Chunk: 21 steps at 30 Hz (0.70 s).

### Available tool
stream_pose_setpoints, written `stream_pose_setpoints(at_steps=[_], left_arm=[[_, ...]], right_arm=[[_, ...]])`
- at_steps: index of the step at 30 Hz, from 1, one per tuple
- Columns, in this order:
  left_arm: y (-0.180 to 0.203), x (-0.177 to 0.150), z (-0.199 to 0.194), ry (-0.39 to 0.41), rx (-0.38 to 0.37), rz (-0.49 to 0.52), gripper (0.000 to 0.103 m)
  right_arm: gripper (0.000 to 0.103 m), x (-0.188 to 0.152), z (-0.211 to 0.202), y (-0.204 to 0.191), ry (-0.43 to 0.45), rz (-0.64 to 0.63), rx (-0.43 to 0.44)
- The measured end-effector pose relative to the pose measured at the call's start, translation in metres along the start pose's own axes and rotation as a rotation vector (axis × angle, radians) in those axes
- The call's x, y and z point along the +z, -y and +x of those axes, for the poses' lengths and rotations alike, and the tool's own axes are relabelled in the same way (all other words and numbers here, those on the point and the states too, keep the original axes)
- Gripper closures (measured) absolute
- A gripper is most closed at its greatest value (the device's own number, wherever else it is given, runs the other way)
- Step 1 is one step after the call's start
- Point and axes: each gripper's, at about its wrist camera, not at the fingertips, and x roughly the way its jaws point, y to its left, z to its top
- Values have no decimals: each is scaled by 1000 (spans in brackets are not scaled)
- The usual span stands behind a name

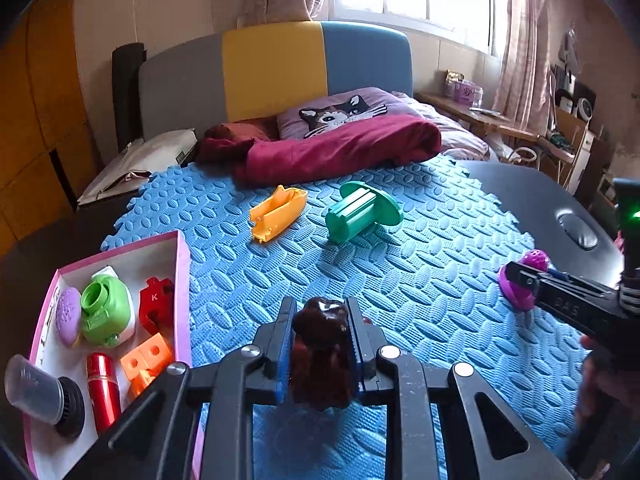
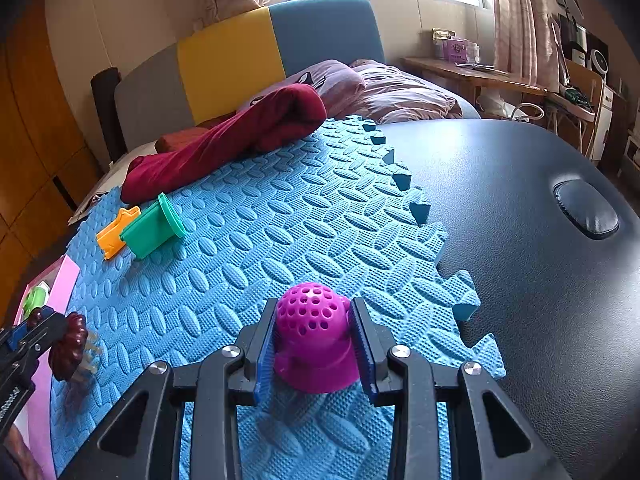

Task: Organize rigid objects
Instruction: 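Grasp the brown spiky toy with the left gripper while the right holds the magenta toy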

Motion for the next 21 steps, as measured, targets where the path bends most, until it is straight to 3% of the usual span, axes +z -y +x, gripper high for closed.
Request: stream_pose_setpoints(at_steps=[13, 21], left_arm=[[-36, -9, -70, 79, -51, -94, 79], [-81, -30, -116, 100, -15, -121, 79]], right_arm=[[70, 0, 0, -6, -3, -22, -28], [70, 0, 1, -9, -6, -38, -43]])
